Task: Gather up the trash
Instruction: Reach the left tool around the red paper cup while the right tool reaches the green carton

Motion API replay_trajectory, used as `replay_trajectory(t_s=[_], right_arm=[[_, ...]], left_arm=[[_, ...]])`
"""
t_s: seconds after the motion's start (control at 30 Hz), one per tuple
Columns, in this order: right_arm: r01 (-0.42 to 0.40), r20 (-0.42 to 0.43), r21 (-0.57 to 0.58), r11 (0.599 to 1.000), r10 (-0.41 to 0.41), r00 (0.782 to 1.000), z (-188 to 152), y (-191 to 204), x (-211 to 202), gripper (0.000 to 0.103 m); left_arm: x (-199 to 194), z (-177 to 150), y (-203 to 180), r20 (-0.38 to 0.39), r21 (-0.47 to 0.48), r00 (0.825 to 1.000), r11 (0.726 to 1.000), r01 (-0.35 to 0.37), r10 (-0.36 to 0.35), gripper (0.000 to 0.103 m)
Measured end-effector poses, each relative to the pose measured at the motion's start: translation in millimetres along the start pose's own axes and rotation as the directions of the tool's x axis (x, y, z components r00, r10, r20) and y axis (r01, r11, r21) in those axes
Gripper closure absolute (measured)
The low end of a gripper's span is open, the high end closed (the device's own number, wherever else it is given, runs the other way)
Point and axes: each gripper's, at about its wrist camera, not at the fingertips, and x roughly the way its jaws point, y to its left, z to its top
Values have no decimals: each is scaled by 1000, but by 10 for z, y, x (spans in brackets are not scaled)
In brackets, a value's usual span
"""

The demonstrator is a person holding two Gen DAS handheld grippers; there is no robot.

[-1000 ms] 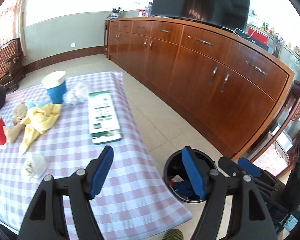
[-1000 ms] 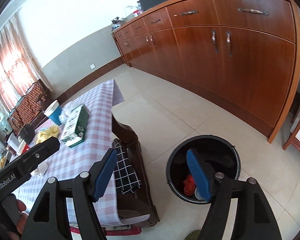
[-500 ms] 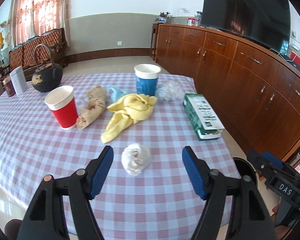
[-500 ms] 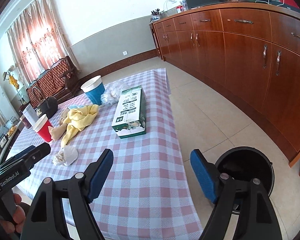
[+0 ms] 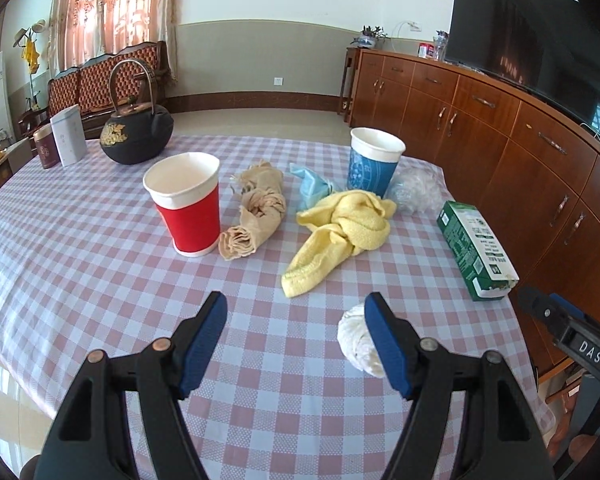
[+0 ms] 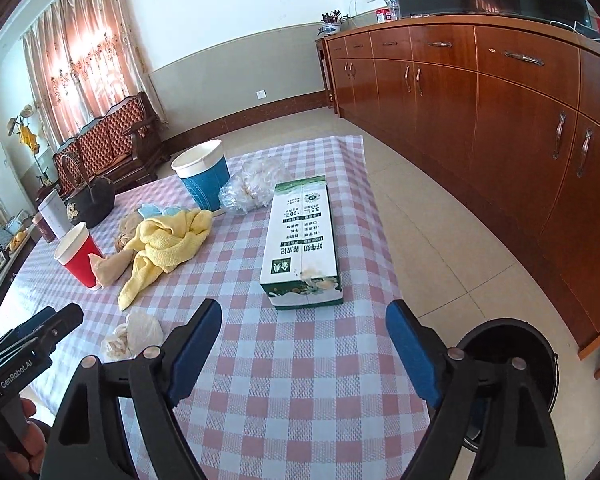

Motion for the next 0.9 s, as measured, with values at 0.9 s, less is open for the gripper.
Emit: replay_trajectory(t_s=[0.9], right_arm=[[65, -135, 24, 998, -61, 989, 481, 145, 1033, 35]], left_arm=[[450, 281, 416, -3, -50, 997, 996, -75, 75, 30]])
